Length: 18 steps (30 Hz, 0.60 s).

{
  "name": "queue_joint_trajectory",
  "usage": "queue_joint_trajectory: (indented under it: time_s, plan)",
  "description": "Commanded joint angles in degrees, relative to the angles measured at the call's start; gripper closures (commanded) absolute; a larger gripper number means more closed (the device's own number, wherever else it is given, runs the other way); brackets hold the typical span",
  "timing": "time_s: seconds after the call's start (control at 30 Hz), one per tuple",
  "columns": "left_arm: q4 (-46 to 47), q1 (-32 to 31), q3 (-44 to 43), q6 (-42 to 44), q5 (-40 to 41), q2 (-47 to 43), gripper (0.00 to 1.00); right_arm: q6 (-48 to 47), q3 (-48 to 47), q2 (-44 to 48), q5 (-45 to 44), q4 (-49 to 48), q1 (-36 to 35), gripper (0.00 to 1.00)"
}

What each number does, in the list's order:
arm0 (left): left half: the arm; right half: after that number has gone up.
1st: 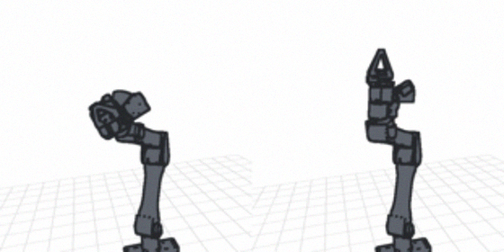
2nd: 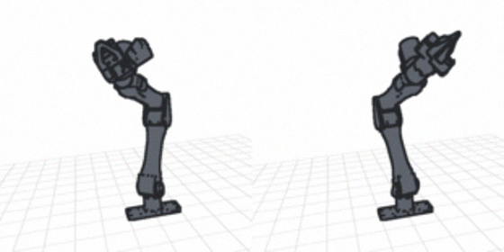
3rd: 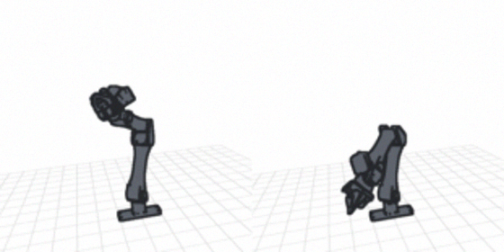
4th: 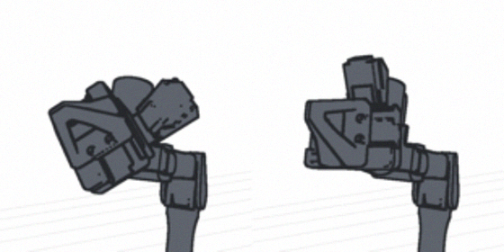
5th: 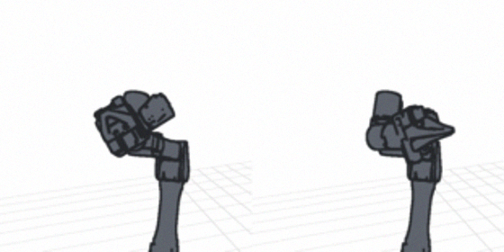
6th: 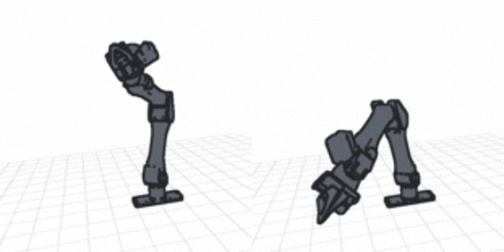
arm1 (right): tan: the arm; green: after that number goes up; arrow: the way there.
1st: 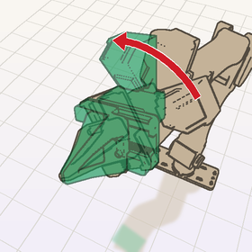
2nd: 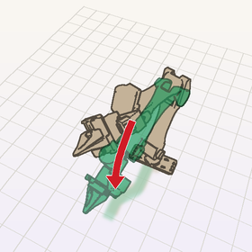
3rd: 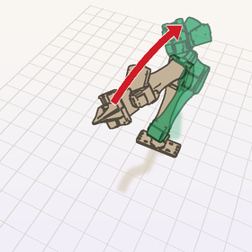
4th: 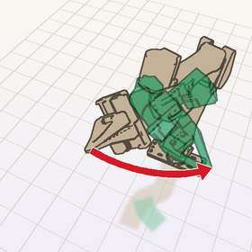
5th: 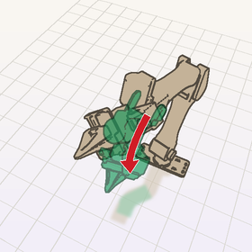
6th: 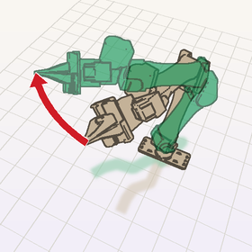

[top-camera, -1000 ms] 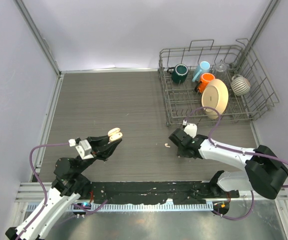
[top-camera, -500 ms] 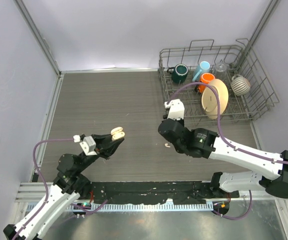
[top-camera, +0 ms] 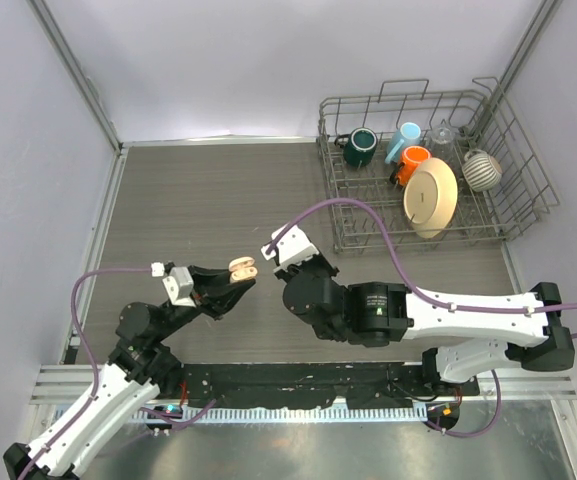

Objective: Insert the wireless bluetooth earbuds into the charging case
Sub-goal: Pick up the earbud from the center of the board, then place the earbud in the charging case.

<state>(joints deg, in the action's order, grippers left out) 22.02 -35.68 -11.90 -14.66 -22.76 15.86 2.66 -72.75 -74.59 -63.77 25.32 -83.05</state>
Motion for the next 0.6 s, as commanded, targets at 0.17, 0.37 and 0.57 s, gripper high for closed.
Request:
queue_joint_trajectory:
  time_s: [0.17, 0.37, 0.57]
  plan:
    - [0.57, -0.18, -0.93, -1.96, -0.97, -4.87, 1.00, -7.31, -4.68, 0.85, 6.98, -12.48, -1.94, 0.99]
    - [1.88, -0.18, -1.02, -2.31, -0.97, -3.20, 1.00, -6.35, -3.89, 1.46, 13.75, -15.38, -2.03, 0.99]
    - [4.52, -0.18, -1.46, -3.19, -1.14, -0.22, 1.00, -7.05, -1.78, 2.08, 16.83, -18.72, -2.73, 0.99]
